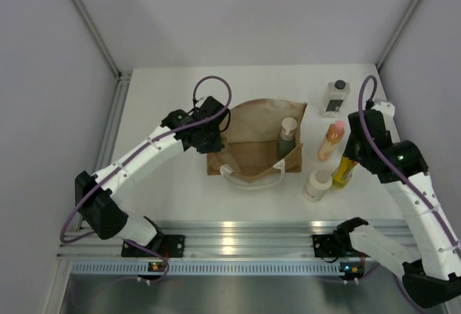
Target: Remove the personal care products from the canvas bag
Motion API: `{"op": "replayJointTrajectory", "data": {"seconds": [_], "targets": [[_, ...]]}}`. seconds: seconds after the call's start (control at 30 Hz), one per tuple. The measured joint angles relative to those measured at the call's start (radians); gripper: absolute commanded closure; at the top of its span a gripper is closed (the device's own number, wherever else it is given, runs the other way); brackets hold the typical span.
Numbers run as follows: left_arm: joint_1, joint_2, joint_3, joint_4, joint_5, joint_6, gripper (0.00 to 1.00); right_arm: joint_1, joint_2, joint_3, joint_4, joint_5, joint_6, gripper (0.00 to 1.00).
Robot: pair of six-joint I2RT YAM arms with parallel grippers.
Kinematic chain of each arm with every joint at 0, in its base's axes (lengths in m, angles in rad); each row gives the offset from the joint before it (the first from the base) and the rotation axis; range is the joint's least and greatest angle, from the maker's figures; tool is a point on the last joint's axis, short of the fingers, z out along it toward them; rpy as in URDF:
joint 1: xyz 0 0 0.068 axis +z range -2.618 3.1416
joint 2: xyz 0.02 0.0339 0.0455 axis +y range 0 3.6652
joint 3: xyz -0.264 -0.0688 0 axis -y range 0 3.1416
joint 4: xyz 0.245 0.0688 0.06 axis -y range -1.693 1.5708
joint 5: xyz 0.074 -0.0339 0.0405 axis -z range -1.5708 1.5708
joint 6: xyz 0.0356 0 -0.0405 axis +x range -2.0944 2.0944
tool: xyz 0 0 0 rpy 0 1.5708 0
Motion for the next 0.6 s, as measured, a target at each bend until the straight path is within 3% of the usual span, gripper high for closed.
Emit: {"op": "replayJointTrajectory", "data": {"seconds": [0.13,0.27,0.37,0.4,0.5,0.6], "targets": [[0.000,0.000,0.000,0.000,0.002,0.005,1.00,0.000,-0.088,-0.256,0.162,0.003,0.037,1.00],[0.000,-0.002,0.002,0.000,0.002,0.007,1.00,0.000,-0.167,-0.390,0.269,0.019,0.050,0.99],[0.000,-0.004,0.002,0.000,0.002,0.007,1.00,-0.003,-0.208,-0.430,0.319,0.027,0.051,0.62],[0.000,-0.005,0.002,0.000,0.002,0.007,1.00,-0.003,-0.217,-0.437,0.328,0.029,0.054,0.38],[0.000,-0.005,0.002,0.000,0.002,0.007,1.00,-0.004,-0.232,-0.443,0.356,0.033,0.056,0.08],[0.000,-0.005,0.002,0.000,0.002,0.007,1.00,-0.004,-0.227,-0.421,0.357,0.036,0.050,0.00]]}}
